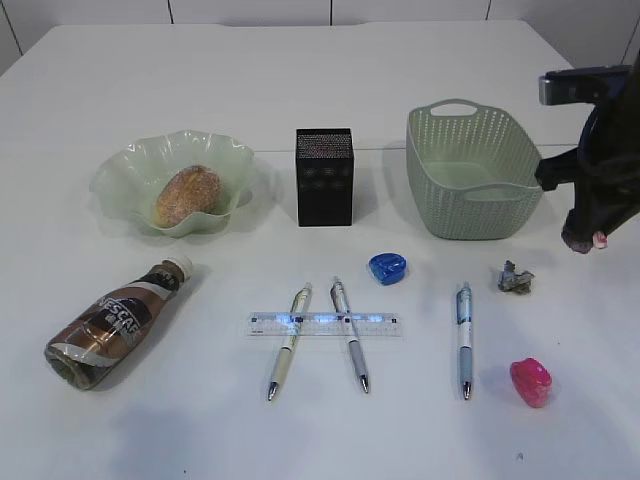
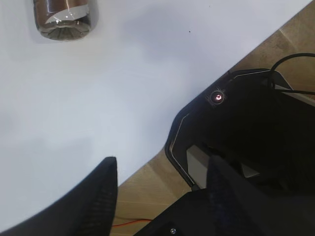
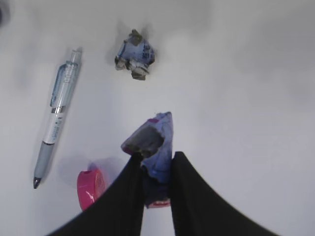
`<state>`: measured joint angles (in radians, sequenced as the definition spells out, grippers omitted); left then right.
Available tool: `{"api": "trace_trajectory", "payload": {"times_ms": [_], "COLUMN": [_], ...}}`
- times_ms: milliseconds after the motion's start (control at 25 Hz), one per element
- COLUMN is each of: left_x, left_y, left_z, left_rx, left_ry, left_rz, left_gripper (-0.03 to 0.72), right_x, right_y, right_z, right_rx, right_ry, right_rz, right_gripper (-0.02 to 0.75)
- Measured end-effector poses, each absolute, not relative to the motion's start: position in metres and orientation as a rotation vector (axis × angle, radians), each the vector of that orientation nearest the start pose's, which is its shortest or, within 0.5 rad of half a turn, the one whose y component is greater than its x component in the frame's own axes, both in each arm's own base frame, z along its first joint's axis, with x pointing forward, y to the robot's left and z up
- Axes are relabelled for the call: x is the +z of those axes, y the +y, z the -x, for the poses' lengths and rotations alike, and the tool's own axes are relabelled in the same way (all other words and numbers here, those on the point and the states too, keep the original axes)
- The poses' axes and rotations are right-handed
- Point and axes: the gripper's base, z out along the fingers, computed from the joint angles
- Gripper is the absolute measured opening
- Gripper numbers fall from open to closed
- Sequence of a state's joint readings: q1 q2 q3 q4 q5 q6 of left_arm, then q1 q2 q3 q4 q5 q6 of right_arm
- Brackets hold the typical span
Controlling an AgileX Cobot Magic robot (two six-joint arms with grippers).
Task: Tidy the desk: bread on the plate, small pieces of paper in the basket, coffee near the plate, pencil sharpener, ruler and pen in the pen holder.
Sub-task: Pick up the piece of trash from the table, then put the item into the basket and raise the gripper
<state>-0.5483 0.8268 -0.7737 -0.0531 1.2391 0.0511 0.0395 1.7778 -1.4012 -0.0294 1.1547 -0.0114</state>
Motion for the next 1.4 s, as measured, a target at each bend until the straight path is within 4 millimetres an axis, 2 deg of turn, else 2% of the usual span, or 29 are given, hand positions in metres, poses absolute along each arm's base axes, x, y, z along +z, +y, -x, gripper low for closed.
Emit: {"api": "trace_trajectory", "payload": {"times_ms": [80,280,480,840,960,1200,1240,1320,1360,1400], "left_x": [0.303,0.303,0.303,0.303,0.303,0.303,0.303,0.303,0.303,0.303], "left_y": [-0.066,-0.066,-0.066,-0.066,-0.066,-0.066,-0.066,-0.066,-0.066,-0.066], "left_z": [-0.100,-0.100,-0.100,-0.100,-0.100,-0.100,-0.100,-0.100,-0.100,-0.100], "left_rx": [-0.199,-0.199,-0.199,-0.199,-0.199,-0.199,-0.199,-0.199,-0.199,-0.199], "left_ry": [2.672,2.672,2.672,2.672,2.672,2.672,2.672,2.672,2.672,2.672], "left_rz": [-0.814,-0.814,-0.814,-0.814,-0.814,-0.814,-0.814,-0.814,-0.814,-0.814], "left_gripper": [0.401,0.401,0.401,0.401,0.401,0.401,0.401,0.401,0.401,0.401], "right_x": [0.263,0.279,0.287,0.300,0.306,0.299,0.284,0.271,0.271,0.260], "right_y": [0.012,0.015,0.018,0.019,0.019,0.019,0.019,0.019,0.019,0.020], "right_z": [-0.356,-0.362,-0.367,-0.387,-0.398,-0.409,-0.419,-0.428,-0.428,-0.435], "right_rx": [-0.033,0.017,0.050,0.052,0.047,0.044,0.039,0.034,0.033,0.031], "right_ry": [2.980,2.924,2.868,2.634,2.500,2.447,2.447,2.439,2.439,2.433], "right_rz": [0.091,0.106,0.116,0.108,0.098,0.092,0.099,0.107,0.110,0.113], "right_gripper": [0.155,0.155,0.155,0.155,0.155,0.155,0.154,0.154,0.154,0.154]}}
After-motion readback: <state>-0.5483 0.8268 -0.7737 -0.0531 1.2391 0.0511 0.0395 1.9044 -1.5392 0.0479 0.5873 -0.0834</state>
